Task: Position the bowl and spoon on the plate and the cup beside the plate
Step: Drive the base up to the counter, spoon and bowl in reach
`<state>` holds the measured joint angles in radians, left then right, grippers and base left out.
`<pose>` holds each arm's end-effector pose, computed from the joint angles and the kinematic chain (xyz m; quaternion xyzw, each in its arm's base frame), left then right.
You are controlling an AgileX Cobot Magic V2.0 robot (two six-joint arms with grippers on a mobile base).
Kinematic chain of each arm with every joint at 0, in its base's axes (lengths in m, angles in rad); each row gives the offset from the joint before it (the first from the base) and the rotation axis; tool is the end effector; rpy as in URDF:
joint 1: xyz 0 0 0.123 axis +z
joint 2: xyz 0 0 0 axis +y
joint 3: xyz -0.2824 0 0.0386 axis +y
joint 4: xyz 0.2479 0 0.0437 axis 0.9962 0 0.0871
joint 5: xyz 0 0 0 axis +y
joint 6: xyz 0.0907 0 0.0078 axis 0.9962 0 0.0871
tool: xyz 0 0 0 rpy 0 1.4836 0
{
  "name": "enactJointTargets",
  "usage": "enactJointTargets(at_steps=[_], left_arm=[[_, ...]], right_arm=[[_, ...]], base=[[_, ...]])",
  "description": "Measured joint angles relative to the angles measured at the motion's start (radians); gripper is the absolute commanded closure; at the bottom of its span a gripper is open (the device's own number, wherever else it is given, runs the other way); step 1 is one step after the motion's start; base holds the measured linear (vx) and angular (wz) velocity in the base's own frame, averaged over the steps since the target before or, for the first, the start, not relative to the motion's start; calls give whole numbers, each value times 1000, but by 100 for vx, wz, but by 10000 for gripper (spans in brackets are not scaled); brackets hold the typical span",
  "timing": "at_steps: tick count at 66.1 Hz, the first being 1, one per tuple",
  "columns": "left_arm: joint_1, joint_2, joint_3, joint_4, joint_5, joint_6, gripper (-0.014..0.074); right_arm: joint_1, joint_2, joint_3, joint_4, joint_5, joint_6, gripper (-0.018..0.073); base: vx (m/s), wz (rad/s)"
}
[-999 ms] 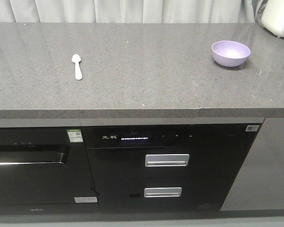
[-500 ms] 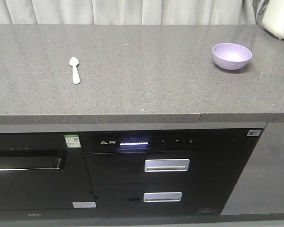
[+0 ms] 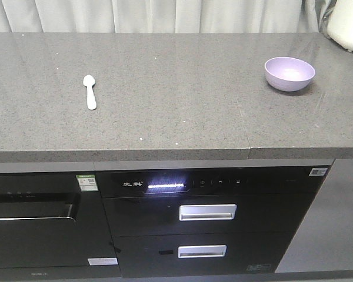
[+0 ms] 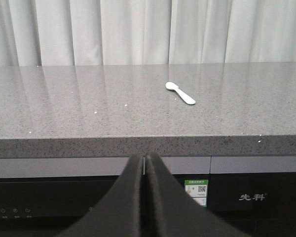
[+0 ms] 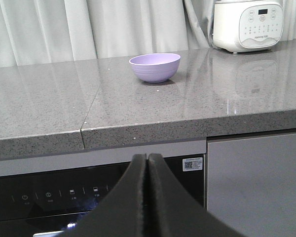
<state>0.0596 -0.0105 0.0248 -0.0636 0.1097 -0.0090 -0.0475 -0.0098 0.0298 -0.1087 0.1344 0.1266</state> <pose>0.0566 0.0027 0.1953 -0.0450 0.7185 -0.0069 0.6940 0.0566 -0.0040 0.1914 0.0292 0.7296 -0.0151 0.6831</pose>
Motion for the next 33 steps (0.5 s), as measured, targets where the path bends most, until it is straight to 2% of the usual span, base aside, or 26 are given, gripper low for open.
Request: enactJointTargets(at_steps=[33], left_arm=[[0, 0, 0, 0, 0, 0, 602]], right_arm=[[0, 0, 0, 0, 0, 0, 561]], base=[[6, 0]])
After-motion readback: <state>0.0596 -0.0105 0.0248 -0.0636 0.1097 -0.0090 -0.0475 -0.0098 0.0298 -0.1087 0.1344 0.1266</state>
